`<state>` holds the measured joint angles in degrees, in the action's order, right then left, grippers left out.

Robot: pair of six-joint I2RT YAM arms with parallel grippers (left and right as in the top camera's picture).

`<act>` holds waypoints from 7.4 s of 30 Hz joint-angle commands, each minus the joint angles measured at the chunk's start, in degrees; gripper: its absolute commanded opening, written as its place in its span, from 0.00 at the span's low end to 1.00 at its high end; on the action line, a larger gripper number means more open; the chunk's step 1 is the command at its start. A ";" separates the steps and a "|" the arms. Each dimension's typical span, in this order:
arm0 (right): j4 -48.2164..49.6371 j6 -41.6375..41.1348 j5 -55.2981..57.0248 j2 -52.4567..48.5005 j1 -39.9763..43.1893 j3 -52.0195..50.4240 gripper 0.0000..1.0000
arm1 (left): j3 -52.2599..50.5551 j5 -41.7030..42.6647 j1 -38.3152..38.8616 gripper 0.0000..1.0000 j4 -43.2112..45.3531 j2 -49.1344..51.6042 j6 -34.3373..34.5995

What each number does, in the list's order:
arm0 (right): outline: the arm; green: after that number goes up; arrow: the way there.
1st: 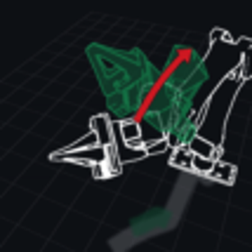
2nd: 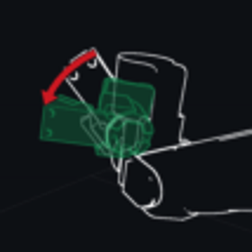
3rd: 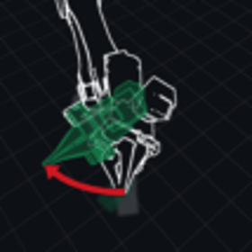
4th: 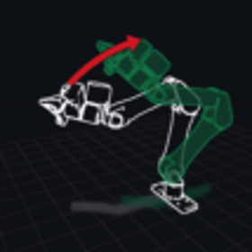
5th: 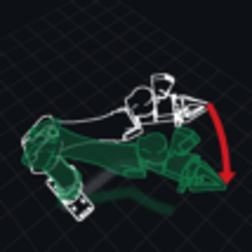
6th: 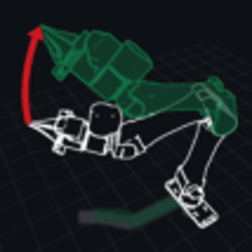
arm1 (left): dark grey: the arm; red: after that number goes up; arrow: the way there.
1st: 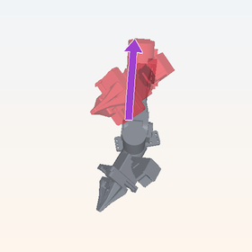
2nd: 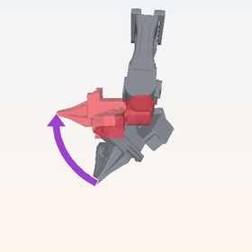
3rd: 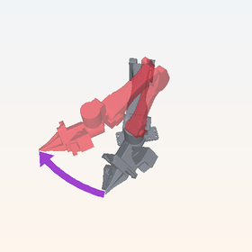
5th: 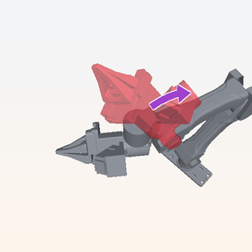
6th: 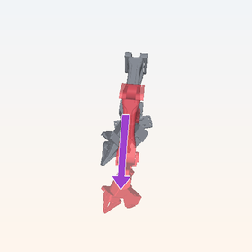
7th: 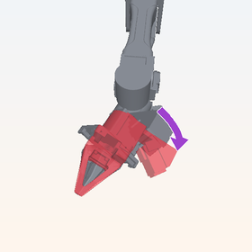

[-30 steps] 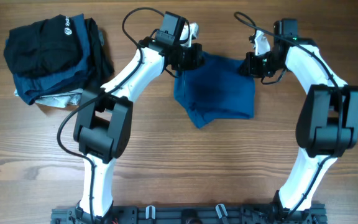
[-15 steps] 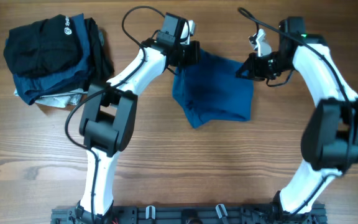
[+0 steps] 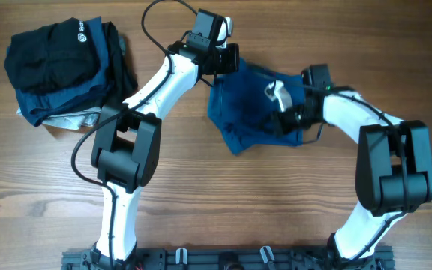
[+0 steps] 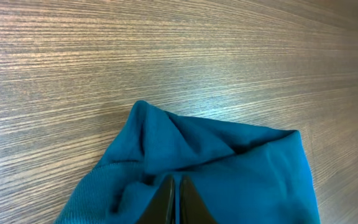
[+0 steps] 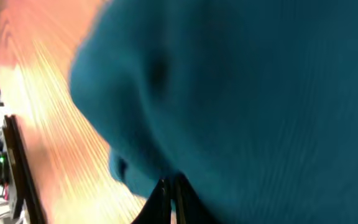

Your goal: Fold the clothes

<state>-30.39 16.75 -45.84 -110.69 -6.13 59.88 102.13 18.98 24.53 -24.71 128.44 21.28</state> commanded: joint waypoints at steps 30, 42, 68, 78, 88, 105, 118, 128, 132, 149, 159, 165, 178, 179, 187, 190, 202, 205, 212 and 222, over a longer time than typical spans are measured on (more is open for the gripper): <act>-6.71 -27.21 26.16 30.62 8.04 0.44 0.86 | 0.83 -13.09 4.17 1.00 -30.01 -0.04 -9.14; -6.75 -27.26 29.40 29.90 8.04 -0.66 0.87 | 0.83 -17.16 6.69 0.55 -28.96 3.74 -8.44; -7.19 -27.28 35.54 29.90 8.02 -0.66 0.96 | -2.21 -24.98 6.54 0.86 -28.22 4.28 -8.61; -7.43 -27.34 35.54 29.90 8.02 -0.66 0.99 | -2.82 -19.21 6.43 0.66 -27.36 5.55 -8.63; -7.37 -27.41 35.54 29.90 8.02 -0.66 0.99 | -2.91 -20.04 6.40 0.57 -24.57 5.64 -8.63; -7.37 -27.39 35.54 29.90 8.02 -0.66 0.99 | 3.63 -25.03 4.42 0.04 -23.15 -3.82 -4.42; -7.34 -27.39 35.54 29.90 8.02 -0.66 0.99 | 4.85 -25.24 -10.29 0.04 2.56 -18.97 0.26; -7.34 -27.39 35.54 29.90 8.02 -0.66 1.00 | 4.83 -20.15 -33.31 0.04 15.04 -22.64 12.76; -7.34 -27.41 35.54 29.90 8.02 -0.66 0.99 | 4.81 -13.66 -40.74 0.04 10.56 -20.76 12.85; -7.32 -27.36 35.54 29.90 8.02 -0.66 0.99 | 4.83 -7.45 -44.63 0.04 5.20 -19.82 19.96; -7.32 -27.39 35.54 29.90 8.02 -0.66 1.00 | 4.76 -7.08 -44.74 0.04 12.90 -19.71 42.18; -7.30 -27.39 35.54 29.90 8.02 -0.66 0.99 | 4.70 -9.38 -44.74 0.04 -4.50 -18.67 33.64; -7.30 -27.39 35.54 29.90 8.02 -0.66 1.00 | 4.70 -22.69 -45.70 0.04 -34.95 -20.02 23.89; -7.30 -27.41 35.54 29.90 8.02 -0.66 0.99 | 4.70 -24.63 -45.79 0.11 -36.57 -20.02 23.87; -7.30 -27.39 35.54 29.90 8.02 -0.66 1.00 | 5.86 -17.79 -46.10 0.99 -39.01 -25.59 5.88; -7.30 -27.39 35.54 29.90 8.02 -0.66 1.00 | 5.90 -15.06 -46.18 0.59 -37.66 -30.12 5.90; -7.28 -27.39 35.54 29.90 8.02 -0.66 0.99 | 5.73 1.18 -45.07 0.04 -33.46 -17.27 0.26; -7.28 -27.39 35.54 29.90 8.02 -0.66 0.99 | 5.73 1.14 -45.33 0.04 -37.99 -12.11 -1.25; -7.28 -27.39 35.54 29.90 8.02 -0.66 1.00 | 5.81 1.29 -47.36 0.04 -42.84 -10.36 -4.70; -7.19 -27.39 35.54 29.90 8.02 -0.66 0.99 | 5.60 25.42 -59.32 0.04 -29.66 -14.16 -2.93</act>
<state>-37.71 -10.28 -11.29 -80.40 1.98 59.42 107.74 41.34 -31.44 -54.41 116.36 17.26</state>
